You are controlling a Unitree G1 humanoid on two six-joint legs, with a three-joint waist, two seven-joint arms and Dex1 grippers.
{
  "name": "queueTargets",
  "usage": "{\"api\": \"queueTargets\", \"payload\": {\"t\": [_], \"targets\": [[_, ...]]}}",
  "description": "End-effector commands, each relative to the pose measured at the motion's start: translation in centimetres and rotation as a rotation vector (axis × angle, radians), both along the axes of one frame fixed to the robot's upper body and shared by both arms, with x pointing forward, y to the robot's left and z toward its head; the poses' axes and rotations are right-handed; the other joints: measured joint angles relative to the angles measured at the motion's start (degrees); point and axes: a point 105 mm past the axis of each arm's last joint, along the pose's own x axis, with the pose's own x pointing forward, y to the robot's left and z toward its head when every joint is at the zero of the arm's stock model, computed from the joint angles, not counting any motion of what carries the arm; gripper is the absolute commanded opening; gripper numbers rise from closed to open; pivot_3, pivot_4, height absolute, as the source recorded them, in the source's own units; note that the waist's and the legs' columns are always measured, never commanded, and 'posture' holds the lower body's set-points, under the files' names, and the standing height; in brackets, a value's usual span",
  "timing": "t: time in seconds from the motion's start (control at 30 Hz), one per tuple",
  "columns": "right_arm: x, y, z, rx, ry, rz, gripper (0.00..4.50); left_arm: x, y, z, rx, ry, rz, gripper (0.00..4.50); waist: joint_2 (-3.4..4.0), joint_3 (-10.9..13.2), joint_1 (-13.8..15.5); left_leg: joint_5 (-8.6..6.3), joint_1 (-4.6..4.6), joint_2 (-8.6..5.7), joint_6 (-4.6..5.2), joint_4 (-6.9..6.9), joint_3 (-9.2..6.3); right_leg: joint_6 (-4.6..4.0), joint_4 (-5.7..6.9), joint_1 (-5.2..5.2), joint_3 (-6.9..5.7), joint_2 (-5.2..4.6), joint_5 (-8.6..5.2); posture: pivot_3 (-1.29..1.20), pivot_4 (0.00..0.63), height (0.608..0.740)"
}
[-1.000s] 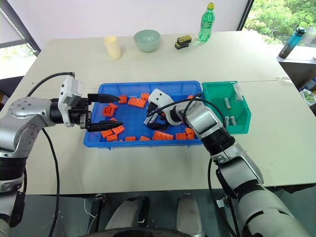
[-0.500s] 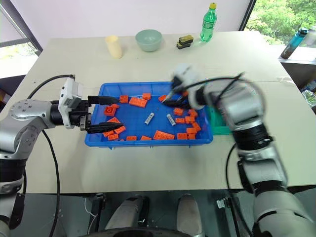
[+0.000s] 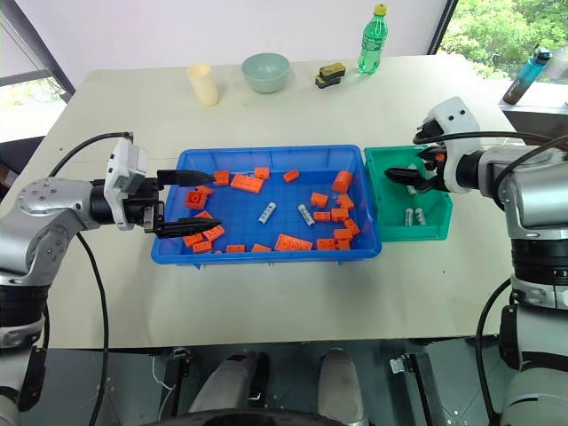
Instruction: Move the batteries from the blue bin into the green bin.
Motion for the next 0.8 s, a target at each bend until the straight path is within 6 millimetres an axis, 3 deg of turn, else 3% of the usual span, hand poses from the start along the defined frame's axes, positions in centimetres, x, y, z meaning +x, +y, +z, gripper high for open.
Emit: {"api": "queueTargets", "payload": {"t": [0.03, 0.2, 0.37, 0.53, 0.8], "targets": [[0.7, 3.2, 2.5, 0.003, -0.107, 0.106, 4.47, -0.1, -0.2, 1.0, 0.005, -0.044, -0.012, 4.5, 0.0, 0.0, -0.2, 0.0, 0.0, 0.0, 0.0, 0.0, 0.0, 0.0, 0.0, 0.0, 0.0, 0.0, 0.0, 0.0, 0.15, 0.727], [1.1, 11.4, 2.5, 0.091, -0.117, 0.326, 4.47, -0.1, -0.2, 1.1, 0.009, -0.049, -0.011, 4.5, 0.0, 0.0, -0.8, 0.0, 0.0, 0.01, 0.0, -0.02, -0.05, 0.0, 0.0, -0.01, 0.0, 0.02, 0.0, 0.0, 0.15, 0.727], [-0.2, 17.8, -0.9, 0.079, -0.049, 0.499, 4.47, -0.2, -0.3, 1.3, 0.01, -0.053, -0.008, 4.5, -0.01, 0.0, -0.5, 0.0, -0.02, -0.05, 0.0, 0.01, -0.32, 0.0, 0.11, 0.01, -0.01, 0.04, 0.0, 0.0, 0.15, 0.727], [-0.8, 20.4, -4.0, -0.006, -0.039, 0.572, 4.47, -0.4, 0.0, 1.3, 0.015, -0.054, 0.002, 4.5, -0.01, 0.0, -0.6, 0.0, -0.04, -0.15, -0.01, 0.04, -0.49, 0.0, 0.12, 0.05, -0.01, 0.02, 0.0, 0.0, 0.15, 0.727], [0.0, 21.0, -7.0, -0.07, -0.022, 0.581, 4.47, -0.6, 0.2, 1.3, 0.014, -0.052, 0.018, 4.5, -0.01, 0.0, -0.8, 0.01, -0.04, -0.14, -0.02, 0.03, -0.48, 0.0, 0.16, 0.01, -0.01, 0.04, 0.0, 0.0, 0.15, 0.727]]}}
